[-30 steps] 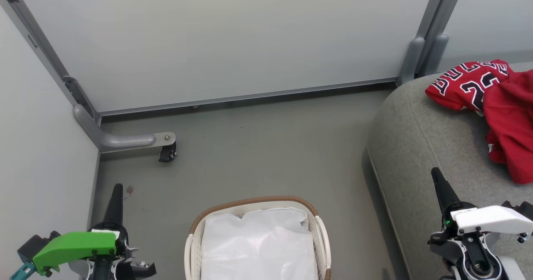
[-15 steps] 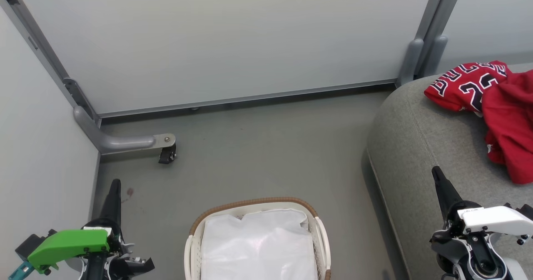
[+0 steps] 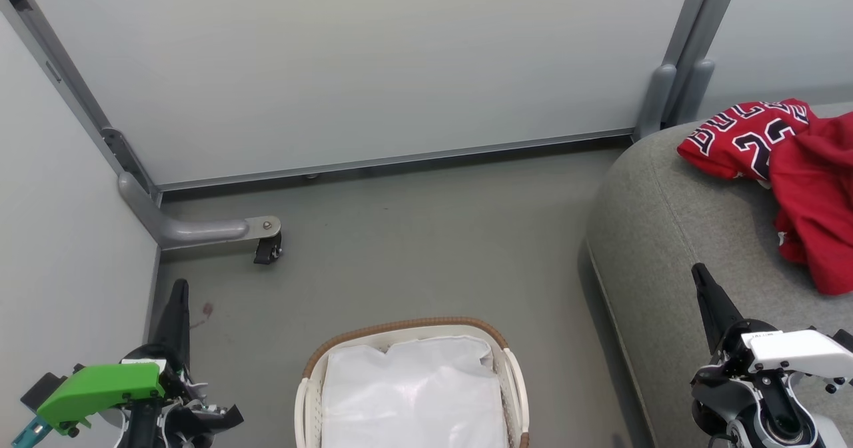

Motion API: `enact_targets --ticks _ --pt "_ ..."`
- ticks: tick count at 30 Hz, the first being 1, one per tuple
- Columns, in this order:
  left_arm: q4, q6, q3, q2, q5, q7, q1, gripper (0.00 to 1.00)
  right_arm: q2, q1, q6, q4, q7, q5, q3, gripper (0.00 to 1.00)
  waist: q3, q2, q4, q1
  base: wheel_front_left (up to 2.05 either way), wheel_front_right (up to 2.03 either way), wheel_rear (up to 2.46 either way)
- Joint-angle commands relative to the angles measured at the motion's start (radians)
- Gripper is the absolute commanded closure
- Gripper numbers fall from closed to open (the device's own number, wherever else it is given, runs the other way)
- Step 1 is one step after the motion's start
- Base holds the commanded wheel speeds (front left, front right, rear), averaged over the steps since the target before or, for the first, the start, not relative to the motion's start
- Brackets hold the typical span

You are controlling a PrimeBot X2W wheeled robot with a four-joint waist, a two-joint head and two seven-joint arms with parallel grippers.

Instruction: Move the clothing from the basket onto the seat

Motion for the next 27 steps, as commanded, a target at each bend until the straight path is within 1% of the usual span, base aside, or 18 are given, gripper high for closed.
enact_targets --ticks 1,27 --pt "-0.001 -0.006 0.003 0.006 -0.005 0.004 -0.011 1.00 -0.006 0.011 -0.001 -0.004 0.004 0.003 -0.003 1.00 0.000 0.0000 0.000 0.0000 0.00 0.00 0.00" --pt "-0.001 -0.006 0.003 0.006 -0.005 0.004 -0.011 1.00 -0.007 0.010 -0.001 -0.004 0.003 0.003 -0.002 1.00 0.000 0.0000 0.000 0.0000 0.00 0.00 0.00"
